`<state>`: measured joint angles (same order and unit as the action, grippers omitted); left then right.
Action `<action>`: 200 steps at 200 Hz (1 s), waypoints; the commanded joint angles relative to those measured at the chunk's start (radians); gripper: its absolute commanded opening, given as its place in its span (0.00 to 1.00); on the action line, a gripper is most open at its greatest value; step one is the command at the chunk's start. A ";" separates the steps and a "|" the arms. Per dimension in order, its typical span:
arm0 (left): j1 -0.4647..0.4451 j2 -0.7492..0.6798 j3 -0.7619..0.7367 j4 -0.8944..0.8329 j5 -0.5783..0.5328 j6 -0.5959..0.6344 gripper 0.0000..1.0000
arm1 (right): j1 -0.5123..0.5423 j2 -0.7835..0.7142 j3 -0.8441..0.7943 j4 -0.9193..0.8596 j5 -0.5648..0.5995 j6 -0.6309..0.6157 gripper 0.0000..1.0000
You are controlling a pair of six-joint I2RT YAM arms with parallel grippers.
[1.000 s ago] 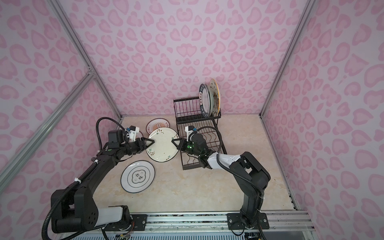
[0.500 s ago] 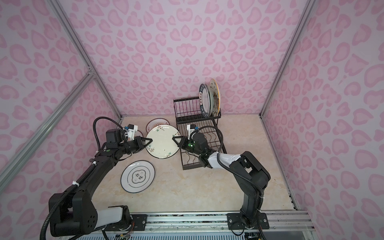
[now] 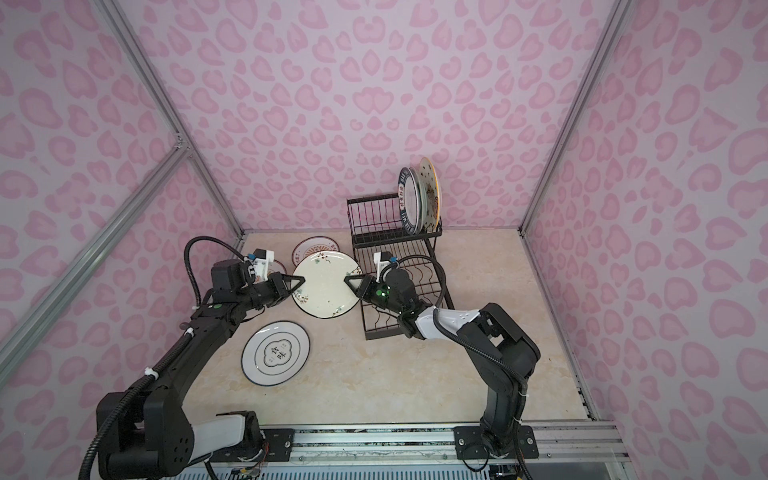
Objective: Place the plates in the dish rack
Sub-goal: 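Grasp the red-berry plate's far edge with the right gripper beside the left gripper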
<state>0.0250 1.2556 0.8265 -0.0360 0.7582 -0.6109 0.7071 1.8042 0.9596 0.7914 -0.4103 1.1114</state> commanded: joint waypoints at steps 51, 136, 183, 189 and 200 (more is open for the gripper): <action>-0.001 -0.049 -0.038 0.145 -0.098 -0.080 0.02 | 0.035 -0.005 -0.013 0.174 -0.021 0.029 0.37; -0.001 -0.064 -0.049 0.153 -0.122 -0.087 0.02 | 0.054 -0.005 0.010 0.174 -0.039 0.038 0.11; -0.001 -0.065 -0.032 0.103 -0.119 -0.054 0.02 | 0.054 -0.012 0.019 0.158 -0.045 0.023 0.00; -0.001 -0.065 -0.028 0.094 -0.118 -0.048 0.03 | 0.052 -0.015 0.021 0.155 -0.048 0.020 0.00; 0.000 -0.068 -0.022 0.079 -0.117 -0.040 0.03 | 0.053 -0.022 0.023 0.146 -0.048 0.010 0.00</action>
<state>0.0265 1.1919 0.7849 0.0967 0.6437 -0.6785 0.7494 1.7988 0.9657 0.8326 -0.3664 1.2346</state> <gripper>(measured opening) 0.115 0.092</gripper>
